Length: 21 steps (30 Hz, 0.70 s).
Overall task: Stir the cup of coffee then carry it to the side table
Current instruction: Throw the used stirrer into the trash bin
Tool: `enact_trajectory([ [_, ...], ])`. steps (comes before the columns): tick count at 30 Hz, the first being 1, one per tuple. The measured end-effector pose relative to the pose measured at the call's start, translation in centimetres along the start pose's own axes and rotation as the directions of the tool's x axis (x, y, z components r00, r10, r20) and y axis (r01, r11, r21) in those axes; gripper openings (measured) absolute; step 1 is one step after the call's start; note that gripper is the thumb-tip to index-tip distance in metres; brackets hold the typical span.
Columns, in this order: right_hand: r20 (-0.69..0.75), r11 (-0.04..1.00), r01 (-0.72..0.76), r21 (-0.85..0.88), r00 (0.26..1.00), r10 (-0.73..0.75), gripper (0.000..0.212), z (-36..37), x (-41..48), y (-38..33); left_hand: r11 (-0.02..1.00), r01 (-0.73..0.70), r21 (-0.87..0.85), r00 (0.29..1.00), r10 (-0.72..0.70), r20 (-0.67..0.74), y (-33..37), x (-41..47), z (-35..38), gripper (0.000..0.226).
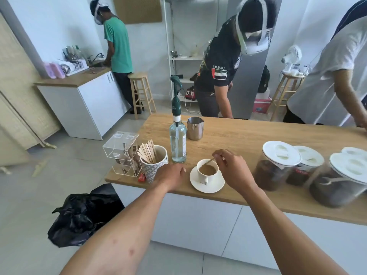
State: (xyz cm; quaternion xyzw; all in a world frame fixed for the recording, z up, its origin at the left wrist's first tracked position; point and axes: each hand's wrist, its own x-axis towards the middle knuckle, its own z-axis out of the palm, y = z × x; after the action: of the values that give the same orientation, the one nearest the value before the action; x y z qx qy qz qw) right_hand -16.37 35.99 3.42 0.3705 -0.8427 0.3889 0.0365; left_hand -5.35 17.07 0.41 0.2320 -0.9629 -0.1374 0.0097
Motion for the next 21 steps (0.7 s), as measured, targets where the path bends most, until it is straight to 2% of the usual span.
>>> enact_trajectory([
  [4,-0.028,0.999,0.022,0.032,0.999,-0.022,0.020,0.2,-1.3,-0.8,1.000,-0.010,-0.018,0.998,0.008,-0.070,0.5,-1.5,-0.6,0.025],
  [8,-0.063,0.987,-0.012,0.160,0.998,0.023,0.018,0.9,-2.9,-1.9,1.000,0.018,0.018,0.992,-0.016,-0.126,-0.4,-3.7,-0.5,0.029],
  [13,0.028,0.964,-0.081,0.254,0.997,0.076,0.019,3.8,-4.3,-3.9,0.998,0.062,0.006,0.987,-0.061,-0.147,-4.1,-6.6,-0.1,0.025],
  [17,0.074,0.967,-0.038,0.252,0.997,0.020,0.017,6.7,-4.7,-6.1,0.991,0.134,-0.014,0.979,-0.134,-0.157,-6.9,-9.0,-0.5,0.025],
  [21,0.178,0.967,0.009,0.253,0.983,-0.056,0.020,10.5,-4.8,-9.2,0.972,0.233,-0.021,0.955,-0.233,-0.182,-10.6,-11.6,-1.2,0.026],
])
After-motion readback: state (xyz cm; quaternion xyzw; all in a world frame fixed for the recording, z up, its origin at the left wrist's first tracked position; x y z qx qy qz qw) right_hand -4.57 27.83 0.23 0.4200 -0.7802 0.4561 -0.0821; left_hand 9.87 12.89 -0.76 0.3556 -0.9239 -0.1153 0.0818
